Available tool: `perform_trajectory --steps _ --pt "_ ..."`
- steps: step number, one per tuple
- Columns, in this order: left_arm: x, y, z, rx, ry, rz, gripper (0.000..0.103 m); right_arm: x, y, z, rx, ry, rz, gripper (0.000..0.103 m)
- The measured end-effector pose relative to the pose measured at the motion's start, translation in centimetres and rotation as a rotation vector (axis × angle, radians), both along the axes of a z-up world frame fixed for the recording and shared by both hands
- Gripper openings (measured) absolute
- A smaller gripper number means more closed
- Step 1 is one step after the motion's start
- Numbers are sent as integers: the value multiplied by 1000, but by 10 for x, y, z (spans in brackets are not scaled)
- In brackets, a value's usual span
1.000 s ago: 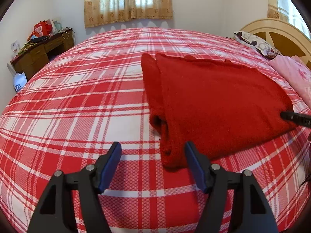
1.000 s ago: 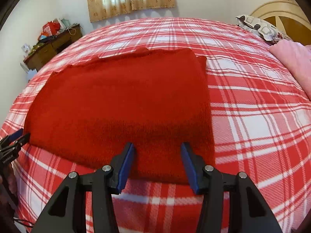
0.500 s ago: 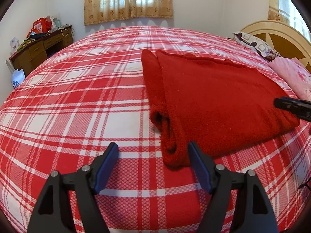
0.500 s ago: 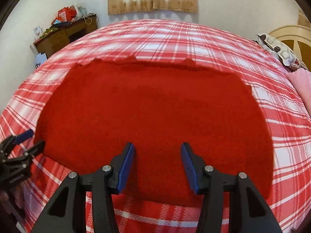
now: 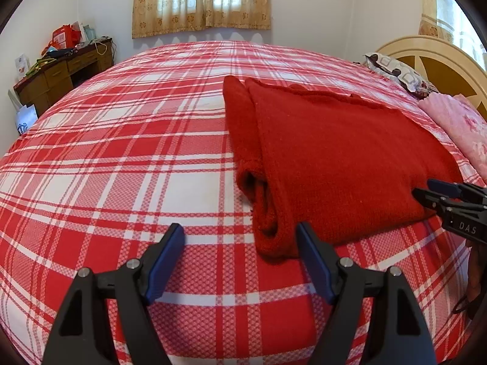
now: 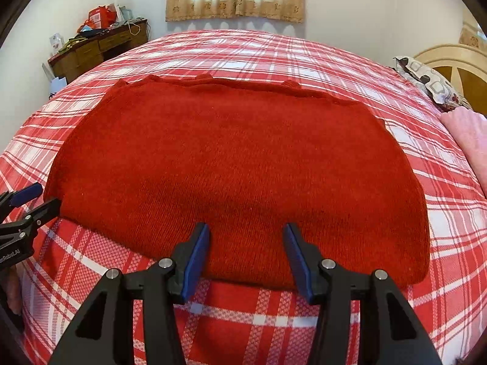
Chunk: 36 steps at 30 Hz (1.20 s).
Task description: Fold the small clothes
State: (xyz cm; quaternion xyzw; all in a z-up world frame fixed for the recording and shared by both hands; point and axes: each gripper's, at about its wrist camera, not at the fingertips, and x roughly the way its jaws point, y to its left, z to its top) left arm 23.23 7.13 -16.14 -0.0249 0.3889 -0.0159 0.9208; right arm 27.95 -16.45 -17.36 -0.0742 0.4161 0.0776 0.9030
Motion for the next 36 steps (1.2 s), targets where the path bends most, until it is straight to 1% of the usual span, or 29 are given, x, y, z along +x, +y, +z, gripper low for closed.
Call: perform_trajectory --steps 6,11,13,15,17,21,23,29,31,36 --pt "-9 2 -1 -8 5 -15 83 -2 1 2 -7 -2 -3 52" --pt "-19 8 0 -4 6 -34 83 -12 -2 8 10 2 1 52" --pt "-24 14 1 -14 7 -29 84 -22 0 13 23 -5 27 53" --pt "-26 20 4 -16 8 -21 83 -32 6 15 6 -18 60 53" --pt "-28 30 11 -17 -12 -11 84 -40 17 16 -16 -27 100 53" --pt "-22 51 23 -18 -46 16 93 -49 40 17 -33 -32 173 55" --pt "-14 58 26 -27 -45 25 93 -52 54 18 -50 -43 209 57" --pt "15 69 30 -138 -27 -8 93 -54 88 18 -107 -78 276 60" --pt "27 69 32 -191 -21 -30 93 -55 100 16 -129 -93 292 60" --pt "57 66 35 -284 -16 -65 93 -54 127 9 -168 -106 335 60"
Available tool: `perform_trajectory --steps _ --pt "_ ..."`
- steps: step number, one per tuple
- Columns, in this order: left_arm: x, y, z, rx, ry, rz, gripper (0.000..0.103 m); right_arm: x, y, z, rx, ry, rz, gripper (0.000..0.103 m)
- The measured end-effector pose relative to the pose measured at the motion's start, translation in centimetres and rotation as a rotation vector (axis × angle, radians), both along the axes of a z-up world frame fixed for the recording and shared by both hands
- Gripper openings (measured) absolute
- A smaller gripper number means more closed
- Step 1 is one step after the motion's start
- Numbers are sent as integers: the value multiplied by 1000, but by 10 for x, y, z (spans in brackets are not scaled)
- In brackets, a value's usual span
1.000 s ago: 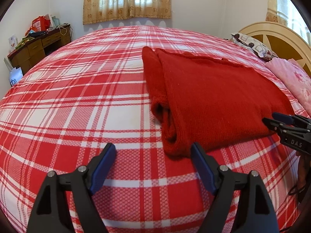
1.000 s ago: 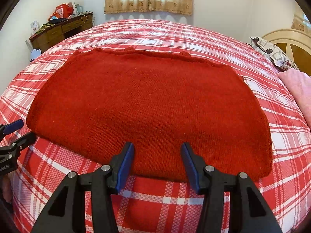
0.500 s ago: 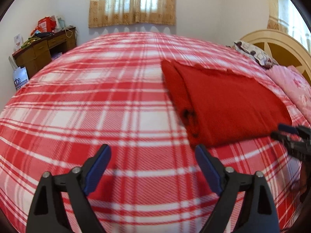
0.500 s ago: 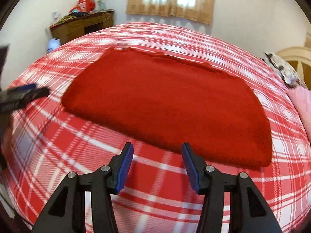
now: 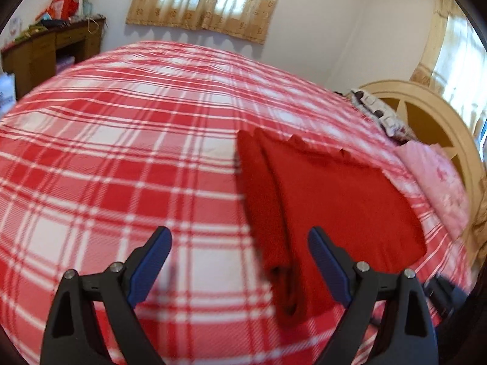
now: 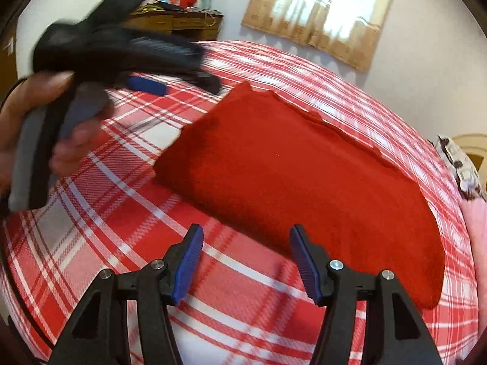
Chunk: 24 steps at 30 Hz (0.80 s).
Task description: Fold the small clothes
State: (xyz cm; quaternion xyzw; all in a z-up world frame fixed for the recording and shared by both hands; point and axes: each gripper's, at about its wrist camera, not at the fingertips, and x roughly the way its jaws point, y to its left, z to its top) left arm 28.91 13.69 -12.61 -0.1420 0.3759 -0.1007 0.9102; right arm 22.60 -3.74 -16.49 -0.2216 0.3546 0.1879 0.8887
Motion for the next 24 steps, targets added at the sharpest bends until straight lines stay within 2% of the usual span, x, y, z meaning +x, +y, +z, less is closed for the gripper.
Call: perform_trajectory --steps 10,21,23,24 --pt "56 -13 -12 -85 75 -78 93 7 34 -7 -38 -25 48 60" --pt "80 -15 -19 -119 101 -108 92 18 46 -13 -34 -31 61 60" --pt "83 -19 -19 -111 97 -124 87 20 48 -13 -35 -29 71 60" --pt "86 -20 -20 -107 102 -135 82 20 49 -13 -34 -29 79 49"
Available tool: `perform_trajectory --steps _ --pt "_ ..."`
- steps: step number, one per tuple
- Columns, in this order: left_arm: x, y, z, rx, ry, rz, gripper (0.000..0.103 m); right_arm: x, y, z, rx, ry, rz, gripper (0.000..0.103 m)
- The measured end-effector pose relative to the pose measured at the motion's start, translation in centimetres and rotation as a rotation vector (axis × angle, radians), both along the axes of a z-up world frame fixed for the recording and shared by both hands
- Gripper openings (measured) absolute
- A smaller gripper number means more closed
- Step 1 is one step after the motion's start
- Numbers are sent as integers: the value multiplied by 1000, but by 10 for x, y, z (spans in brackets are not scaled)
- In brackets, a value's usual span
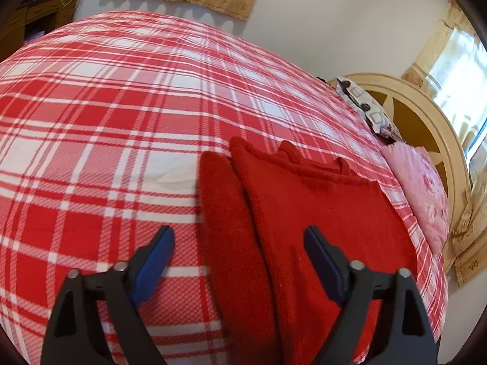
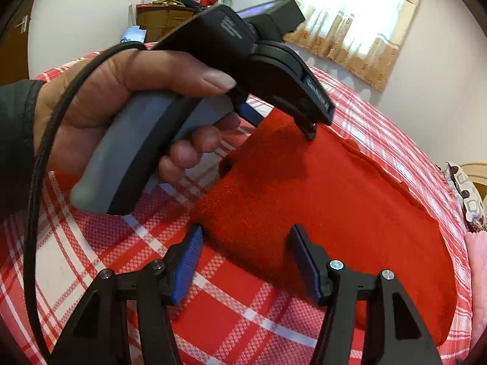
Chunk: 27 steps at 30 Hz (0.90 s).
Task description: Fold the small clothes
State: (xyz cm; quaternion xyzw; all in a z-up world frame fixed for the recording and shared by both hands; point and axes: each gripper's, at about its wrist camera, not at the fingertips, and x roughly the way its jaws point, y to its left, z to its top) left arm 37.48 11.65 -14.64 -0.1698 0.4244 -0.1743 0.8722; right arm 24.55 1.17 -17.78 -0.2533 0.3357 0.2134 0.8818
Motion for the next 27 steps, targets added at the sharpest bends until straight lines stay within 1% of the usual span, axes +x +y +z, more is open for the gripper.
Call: perform_trajectory --steps 1,2,3,4,5,6,7,8,9,14,17,22,27 --pt "3 -1 -1 -4 5 -10 79 0 1 0 1 7 12 40" --pt "4 -1 -3 -8 10 -15 72 -1 2 0 1 11 19 28" --pt "6 0 -5 -15 19 -21 60 -2 2 0 2 6 22 22" --pt "8 0 -7 -27 28 -31 54 -4 2 1 2 2 27 16" --pt "10 1 -9 -42 38 -42 42 -5 1 2 6 1 29 9" --pt "10 3 -11 -62 44 -53 30 -7 -1 4 17 0 29 8" --pt "11 3 -11 -64 44 -54 27 -9 -4 7 33 0 28 8" --pt "10 4 -11 -64 43 -50 21 -11 -7 9 45 -1 27 7" --pt "10 6 -11 -81 46 -47 15 -12 -11 12 57 -3 26 7" --pt "8 13 -1 -150 55 -29 13 -18 -31 25 109 -16 18 6" --pt "8 8 6 -148 55 -27 13 -21 -43 32 147 -18 3 6" --pt "7 -3 21 -155 43 -30 12 -23 -62 44 188 -49 -29 6" --pt "9 -14 37 -165 23 -36 12 -35 -79 52 231 -73 -66 6"
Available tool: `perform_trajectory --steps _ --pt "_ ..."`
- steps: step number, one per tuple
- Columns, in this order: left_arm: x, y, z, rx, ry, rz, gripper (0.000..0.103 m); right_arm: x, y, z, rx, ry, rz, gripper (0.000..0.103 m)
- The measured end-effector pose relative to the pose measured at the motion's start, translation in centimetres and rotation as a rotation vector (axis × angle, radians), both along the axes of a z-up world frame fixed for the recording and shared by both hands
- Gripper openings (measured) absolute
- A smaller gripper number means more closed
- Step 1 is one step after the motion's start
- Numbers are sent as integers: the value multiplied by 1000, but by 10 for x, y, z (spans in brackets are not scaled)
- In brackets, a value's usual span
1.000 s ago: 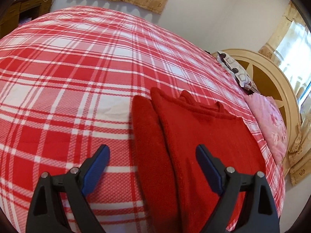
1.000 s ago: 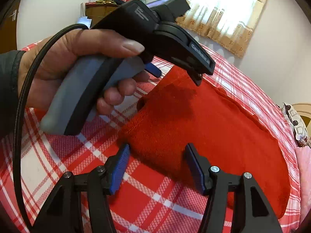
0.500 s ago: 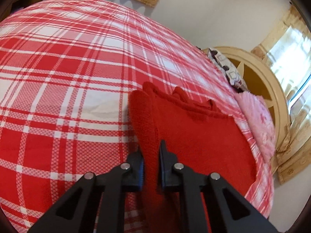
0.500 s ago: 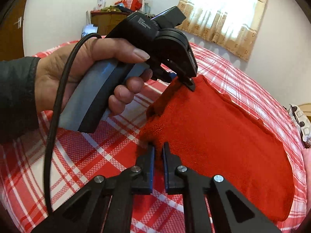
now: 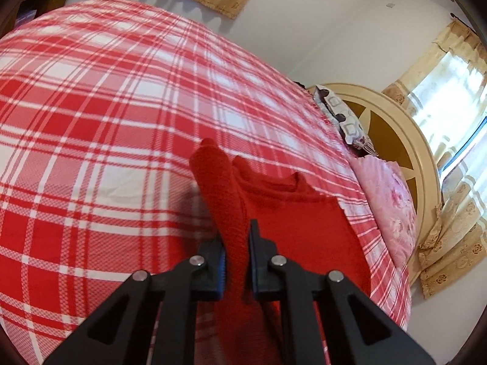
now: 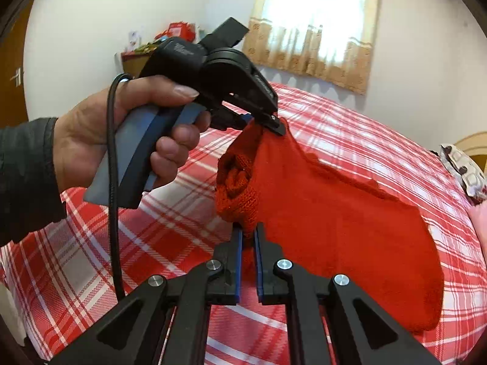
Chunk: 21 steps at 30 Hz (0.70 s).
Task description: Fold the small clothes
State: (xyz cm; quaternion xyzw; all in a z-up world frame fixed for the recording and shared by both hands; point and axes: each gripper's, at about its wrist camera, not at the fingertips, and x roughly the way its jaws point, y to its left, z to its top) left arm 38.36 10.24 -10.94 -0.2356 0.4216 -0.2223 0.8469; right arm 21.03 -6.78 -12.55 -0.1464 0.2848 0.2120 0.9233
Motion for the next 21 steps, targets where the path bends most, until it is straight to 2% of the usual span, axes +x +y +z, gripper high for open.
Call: perform_trajectory --steps 12,21 --pt "3 -53 38 -9 -64 -53 12 8 -58 14 154 24 -90 6" --pt "8 -111 49 5 -85 -132 12 17 -121 20 274 70 -182 6"
